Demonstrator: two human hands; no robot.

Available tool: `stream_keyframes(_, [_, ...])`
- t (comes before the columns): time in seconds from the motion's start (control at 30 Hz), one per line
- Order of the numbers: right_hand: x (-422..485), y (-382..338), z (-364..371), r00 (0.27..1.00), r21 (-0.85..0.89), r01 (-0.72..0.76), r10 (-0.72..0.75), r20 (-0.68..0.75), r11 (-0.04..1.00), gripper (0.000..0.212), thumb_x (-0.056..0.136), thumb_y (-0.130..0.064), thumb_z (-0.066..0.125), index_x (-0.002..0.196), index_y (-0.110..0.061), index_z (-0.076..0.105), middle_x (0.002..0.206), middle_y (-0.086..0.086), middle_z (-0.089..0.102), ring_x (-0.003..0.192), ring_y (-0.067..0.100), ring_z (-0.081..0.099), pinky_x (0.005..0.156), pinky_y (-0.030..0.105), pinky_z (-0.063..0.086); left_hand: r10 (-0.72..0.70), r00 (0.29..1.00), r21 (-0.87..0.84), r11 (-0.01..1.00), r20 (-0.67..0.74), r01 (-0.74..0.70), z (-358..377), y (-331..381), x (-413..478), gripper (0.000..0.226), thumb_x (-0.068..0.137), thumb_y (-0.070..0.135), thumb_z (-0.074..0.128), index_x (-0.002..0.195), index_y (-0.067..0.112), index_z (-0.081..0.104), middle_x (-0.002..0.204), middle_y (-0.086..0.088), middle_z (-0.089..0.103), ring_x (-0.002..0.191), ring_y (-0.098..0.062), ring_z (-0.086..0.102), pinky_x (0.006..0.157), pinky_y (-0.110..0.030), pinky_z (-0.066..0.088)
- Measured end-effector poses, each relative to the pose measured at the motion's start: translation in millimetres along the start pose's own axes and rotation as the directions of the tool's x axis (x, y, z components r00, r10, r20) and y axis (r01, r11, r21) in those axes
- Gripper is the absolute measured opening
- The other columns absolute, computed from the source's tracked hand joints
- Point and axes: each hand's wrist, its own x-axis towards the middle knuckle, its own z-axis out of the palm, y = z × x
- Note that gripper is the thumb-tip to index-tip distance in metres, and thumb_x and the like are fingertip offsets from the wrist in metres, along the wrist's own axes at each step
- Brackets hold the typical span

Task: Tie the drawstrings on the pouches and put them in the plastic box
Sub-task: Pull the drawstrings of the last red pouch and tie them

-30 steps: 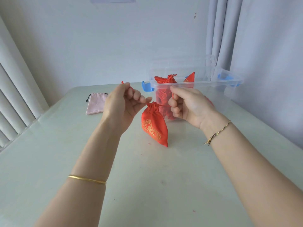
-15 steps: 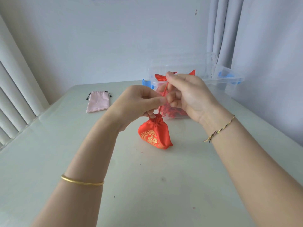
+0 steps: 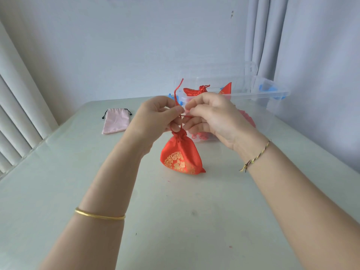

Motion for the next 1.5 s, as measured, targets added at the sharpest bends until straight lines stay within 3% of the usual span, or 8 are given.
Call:
stream_keyframes(0.23, [3.3, 12.9, 8.0, 0.969, -0.391, 0.22, -0.245, -0.013, 0.894, 0.021, 0.07, -0.012, 0.075, 0.074, -0.021, 0.057, 0.071, 0.004, 0.057, 0.056, 0.007, 0.048, 0.057, 0.026, 0.041, 0.034, 0.987, 0.088, 0.996, -0.156, -0.02, -3.2, -4.2, 4.4, 0.012, 0.087, 0.008, 0.058, 0.077, 0.013, 0.06, 0.045, 0.006, 0.058, 0.04, -0.007, 0.056, 0.054, -0.018, 0.05])
stream_keyframes(0.5, [1.8, 18.7, 17.7, 0.869, -0.607, 0.393, -0.495, -0.001, 0.691, 0.01, 0.072, -0.009, 0.069, 0.08, -0.014, 0.067, 0.073, -0.001, 0.05, 0.06, 0.009, 0.041, 0.06, 0.022, 0.036, 0.056, 0.979, 0.155, 0.988, -0.196, -0.026, -2.4, -4.0, 2.4, 0.018, 0.083, 0.005, 0.058, 0.067, 0.014, 0.061, 0.043, 0.003, 0.059, 0.046, -0.014, 0.058, 0.069, -0.035, 0.054])
stream_keyframes(0.7, [2.7, 17.5, 15.7, 0.882, -0.65, 0.379, -0.469, 0.038, 0.659, 0.003, 0.075, -0.01, 0.066, 0.075, -0.011, 0.069, 0.072, -0.001, 0.05, 0.06, 0.006, 0.043, 0.063, 0.028, 0.039, 0.062, 0.971, 0.153, 0.988, -0.232, -0.026, -2.1, -0.8, 2.2, 0.008, 0.081, 0.004, 0.058, 0.083, 0.01, 0.063, 0.055, 0.003, 0.063, 0.05, -0.013, 0.063, 0.077, -0.044, 0.054])
stream_keyframes(0.83, [5.1, 17.0, 10.0, 0.928, -0.569, 0.29, -0.371, -0.03, 0.77, 0.008, 0.076, -0.008, 0.065, 0.072, -0.013, 0.069, 0.056, -0.016, 0.048, 0.049, -0.001, 0.048, 0.052, 0.01, 0.032, 0.015, 0.975, 0.027, 1.0, -0.223, -0.009, 7.0, 8.2, -2.7, 0.016, 0.089, 0.007, 0.049, 0.104, 0.011, 0.052, 0.089, -0.003, 0.058, 0.057, -0.011, 0.064, 0.078, -0.04, 0.057])
stream_keyframes(1.03, [7.6, 21.0, 2.2, 0.947, -0.362, 0.166, -0.251, -0.201, 0.917, 0.014, 0.076, -0.004, 0.064, 0.063, -0.009, 0.065, 0.051, -0.005, 0.054, 0.044, 0.0, 0.044, 0.047, 0.014, 0.036, -0.038, 0.952, -0.047, 0.999, -0.304, 0.025, -7.9, 9.8, -0.2, 0.025, 0.087, 0.004, 0.051, 0.11, 0.015, 0.051, 0.112, -0.004, 0.043, 0.072, -0.002, 0.057, 0.08, -0.036, 0.056])
stream_keyframes(1.2, [12.8, 24.7, 4.4, 0.975, -0.046, -0.02, 0.009, -0.221, 0.999, 0.02, 0.075, -0.005, 0.066, 0.057, -0.007, 0.059, 0.055, 0.011, 0.048, 0.049, 0.017, 0.043, 0.049, 0.025, 0.033, 0.226, 0.966, 0.36, 0.918, -0.122, -0.169, -7.3, 15.8, -7.7, 0.023, 0.077, 0.013, 0.066, 0.072, 0.034, 0.059, 0.109, 0.012, 0.053, 0.098, 0.002, 0.053, 0.072, -0.013, 0.043])
stream_keyframes(1.3, [12.8, 22.6, 2.1, 0.974, 0.126, -0.104, 0.126, -0.186, 0.987, 0.035, 0.076, -0.005, 0.065, 0.048, -0.014, 0.045, 0.04, -0.002, 0.033, 0.037, 0.011, 0.028, 0.047, 0.027, 0.019, 0.267, 0.963, 0.543, 0.813, -0.031, -0.208, 2.9, 15.9, -12.0, 0.012, 0.076, 0.022, 0.071, 0.076, 0.032, 0.065, 0.115, 0.011, 0.046, 0.117, -0.007, 0.038, 0.088, -0.003, 0.023])
stream_keyframes(1.5, [11.9, 18.5, -0.5, 0.973, 0.266, -0.17, 0.205, -0.109, 0.949, 0.033, 0.076, -0.005, 0.065, 0.052, -0.014, 0.044, 0.043, -0.003, 0.029, 0.035, 0.008, 0.022, 0.049, 0.027, 0.016, 0.294, 0.955, 0.651, 0.734, -0.048, -0.193, 3.5, 14.5, -13.1, 0.006, 0.079, 0.025, 0.07, 0.082, 0.029, 0.067, 0.125, 0.008, 0.044, 0.123, -0.01, 0.03, 0.07, 0.014, 0.007])
